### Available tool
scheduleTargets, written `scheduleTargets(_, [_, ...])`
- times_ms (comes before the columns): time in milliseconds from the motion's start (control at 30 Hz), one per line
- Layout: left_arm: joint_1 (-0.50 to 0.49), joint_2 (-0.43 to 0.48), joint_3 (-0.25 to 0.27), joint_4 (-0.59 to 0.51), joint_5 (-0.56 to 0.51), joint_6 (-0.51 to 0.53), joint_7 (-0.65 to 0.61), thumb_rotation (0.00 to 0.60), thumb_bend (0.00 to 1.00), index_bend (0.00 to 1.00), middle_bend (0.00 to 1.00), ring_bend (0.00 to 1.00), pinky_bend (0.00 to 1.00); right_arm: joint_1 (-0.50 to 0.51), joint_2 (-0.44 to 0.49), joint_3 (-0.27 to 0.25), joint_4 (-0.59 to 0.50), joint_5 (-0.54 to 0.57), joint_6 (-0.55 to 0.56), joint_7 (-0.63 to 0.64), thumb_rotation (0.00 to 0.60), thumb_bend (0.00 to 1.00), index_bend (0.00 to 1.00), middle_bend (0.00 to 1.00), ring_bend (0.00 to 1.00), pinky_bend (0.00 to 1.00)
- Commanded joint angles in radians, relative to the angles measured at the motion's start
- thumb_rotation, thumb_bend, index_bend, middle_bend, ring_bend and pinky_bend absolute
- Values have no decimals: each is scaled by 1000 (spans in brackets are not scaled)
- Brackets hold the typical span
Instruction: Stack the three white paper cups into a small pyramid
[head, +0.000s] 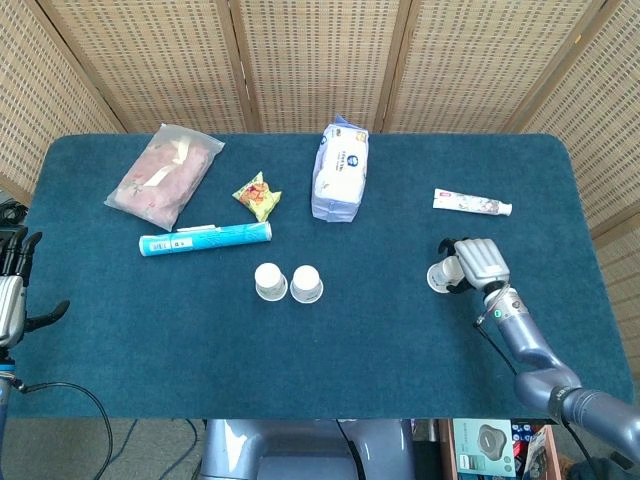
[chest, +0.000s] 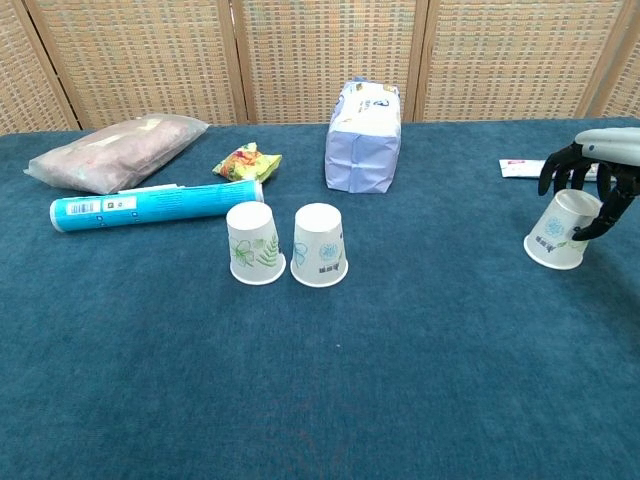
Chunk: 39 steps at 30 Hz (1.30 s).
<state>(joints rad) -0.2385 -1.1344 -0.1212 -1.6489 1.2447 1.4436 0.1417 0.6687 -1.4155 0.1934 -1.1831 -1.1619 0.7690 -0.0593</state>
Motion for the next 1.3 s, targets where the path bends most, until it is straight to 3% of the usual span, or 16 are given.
scheduleTargets(33, [1, -1, -2, -1, 2, -4, 2, 600, 214, 0, 0, 0, 0, -3, 8, -3, -6, -9, 9, 9, 600, 323, 411, 524, 425, 544])
scheduleTargets(367, [6, 0, -7, -2, 8, -17, -2, 600, 214, 0, 0, 0, 0, -11, 65, 7, -90, -46, 62, 35, 600, 350, 433, 545, 447, 566])
scheduleTargets(533, [8, 0, -10, -4, 14, -22, -5, 600, 214, 0, 0, 0, 0, 6, 238, 81, -369, -105, 133, 36, 600, 350, 433, 545, 447, 566])
scheduleTargets(733, [9, -2, -14, 0, 17, -28, -9, 600, 214, 0, 0, 0, 0, 103, 350, 166, -606, -22, 78, -88, 600, 350, 433, 543, 447, 566])
scheduleTargets(900, [10, -3, -15, -2, 23, -32, -7, 600, 214, 0, 0, 0, 0, 230, 295, 195, -646, 120, 23, -198, 600, 350, 433, 542, 447, 566])
scheduleTargets(1100, [8, -2, -19, 3, 22, -44, -15, 600, 215, 0, 0, 0, 0, 358, 177, 158, -614, 281, 36, -352, 600, 350, 433, 540, 447, 566])
scheduleTargets(1300, [9, 0, -22, 6, 21, -52, -24, 600, 214, 0, 0, 0, 0, 448, 69, 117, -571, 373, 89, -483, 600, 350, 433, 540, 447, 566])
